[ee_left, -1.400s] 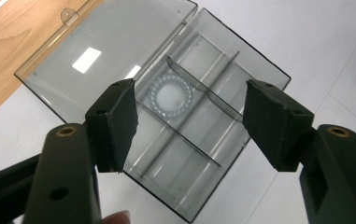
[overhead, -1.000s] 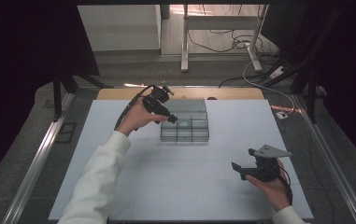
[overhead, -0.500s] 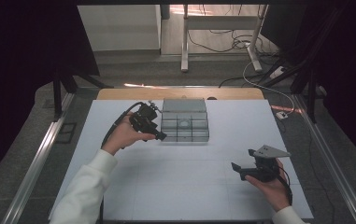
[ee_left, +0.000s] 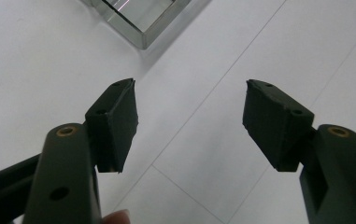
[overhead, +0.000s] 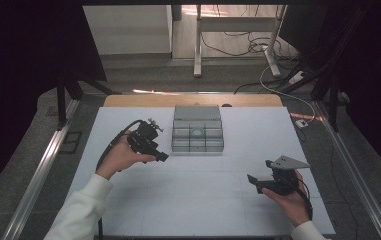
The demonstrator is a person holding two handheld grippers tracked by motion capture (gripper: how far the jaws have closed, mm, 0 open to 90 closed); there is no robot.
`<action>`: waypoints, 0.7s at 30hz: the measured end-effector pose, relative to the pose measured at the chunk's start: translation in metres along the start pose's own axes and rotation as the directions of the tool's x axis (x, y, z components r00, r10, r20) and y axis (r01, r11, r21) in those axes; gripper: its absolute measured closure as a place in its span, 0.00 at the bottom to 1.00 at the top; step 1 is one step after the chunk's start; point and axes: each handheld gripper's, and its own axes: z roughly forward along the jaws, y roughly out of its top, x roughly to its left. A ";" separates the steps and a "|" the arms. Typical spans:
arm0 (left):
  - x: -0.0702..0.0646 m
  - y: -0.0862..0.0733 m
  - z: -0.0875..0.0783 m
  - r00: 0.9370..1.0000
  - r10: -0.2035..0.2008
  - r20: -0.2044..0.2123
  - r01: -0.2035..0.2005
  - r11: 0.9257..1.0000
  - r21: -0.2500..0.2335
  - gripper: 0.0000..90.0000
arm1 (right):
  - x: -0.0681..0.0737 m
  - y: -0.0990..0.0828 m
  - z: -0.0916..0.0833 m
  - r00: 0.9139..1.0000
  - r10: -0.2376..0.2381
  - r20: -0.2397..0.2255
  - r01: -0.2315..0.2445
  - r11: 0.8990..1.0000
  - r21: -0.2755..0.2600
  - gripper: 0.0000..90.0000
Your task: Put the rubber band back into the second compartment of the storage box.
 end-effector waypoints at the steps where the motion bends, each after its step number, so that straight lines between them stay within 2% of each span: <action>1: -0.001 0.000 0.000 1.000 0.002 0.001 -0.002 1.000 -0.002 0.40 | 0.000 0.000 0.000 1.000 0.000 0.000 0.000 1.000 0.000 0.14; 9: -0.010 0.007 0.008 1.000 0.023 0.009 -0.024 1.000 0.004 0.40 | 0.000 0.000 0.001 1.000 -0.007 0.002 0.007 1.000 0.005 0.14; 12: -0.013 0.009 0.015 0.999 0.039 0.013 -0.039 0.999 0.018 0.40 | 0.000 0.000 0.000 1.000 -0.007 0.004 0.007 1.000 0.004 0.14; 15: -0.015 0.009 0.024 0.999 0.037 0.025 -0.038 0.999 0.022 0.40 | 0.000 -0.001 0.000 1.000 -0.004 0.005 0.004 1.000 0.004 0.14; 21: -0.017 0.007 0.039 0.999 0.042 0.014 -0.043 0.998 0.052 0.40 | -0.001 -0.001 0.000 1.000 -0.002 0.003 0.002 1.000 0.005 0.14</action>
